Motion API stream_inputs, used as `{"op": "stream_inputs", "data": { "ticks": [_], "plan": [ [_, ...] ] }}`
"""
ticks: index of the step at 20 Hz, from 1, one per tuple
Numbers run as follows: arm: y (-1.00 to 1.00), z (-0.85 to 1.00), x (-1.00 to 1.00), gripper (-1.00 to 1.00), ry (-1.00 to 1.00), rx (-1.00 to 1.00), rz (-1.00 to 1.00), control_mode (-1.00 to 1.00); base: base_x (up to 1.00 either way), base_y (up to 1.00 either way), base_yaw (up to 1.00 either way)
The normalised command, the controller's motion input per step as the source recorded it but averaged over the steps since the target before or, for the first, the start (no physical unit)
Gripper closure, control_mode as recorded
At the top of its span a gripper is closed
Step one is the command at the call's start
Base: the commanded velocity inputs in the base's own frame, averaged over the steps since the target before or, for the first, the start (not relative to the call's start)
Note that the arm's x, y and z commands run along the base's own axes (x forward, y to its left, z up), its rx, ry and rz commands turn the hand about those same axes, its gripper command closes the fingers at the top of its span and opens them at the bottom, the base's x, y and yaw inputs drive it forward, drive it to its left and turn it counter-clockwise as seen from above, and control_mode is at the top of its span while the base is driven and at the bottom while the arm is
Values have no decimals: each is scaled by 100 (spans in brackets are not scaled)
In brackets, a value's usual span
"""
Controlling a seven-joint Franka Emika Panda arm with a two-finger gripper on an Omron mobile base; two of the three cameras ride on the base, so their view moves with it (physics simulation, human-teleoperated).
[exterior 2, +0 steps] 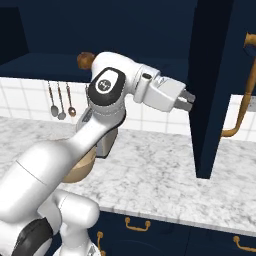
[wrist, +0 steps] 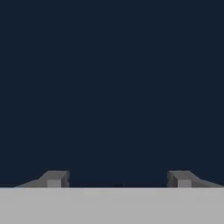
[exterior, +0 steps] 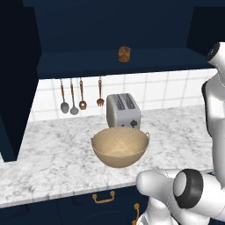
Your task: Open the cabinet, pick up the bread from the cabinet and place it in the basket. Then move the basket to the dining counter.
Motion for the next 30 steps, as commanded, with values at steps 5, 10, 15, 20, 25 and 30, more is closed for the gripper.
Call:
{"op": "stream_inputs", "data": {
  "ticks": [5,10,15,20,25,30],
  "plan": [
    [-75,-2,0,-100,0,4,10,-100,0,0,0],
    [14,-1,-6,-100,0,0,2,-100,0,0,0],
    [94,-23,-12,-100,-1,0,33,-100,0,0,0],
    [100,-21,0,-100,1,0,48,-100,0,0,0],
    [100,-1,0,-100,7,1,58,-100,0,0,0],
    [99,0,10,-100,19,10,61,-100,0,0,0]
  ]
}}
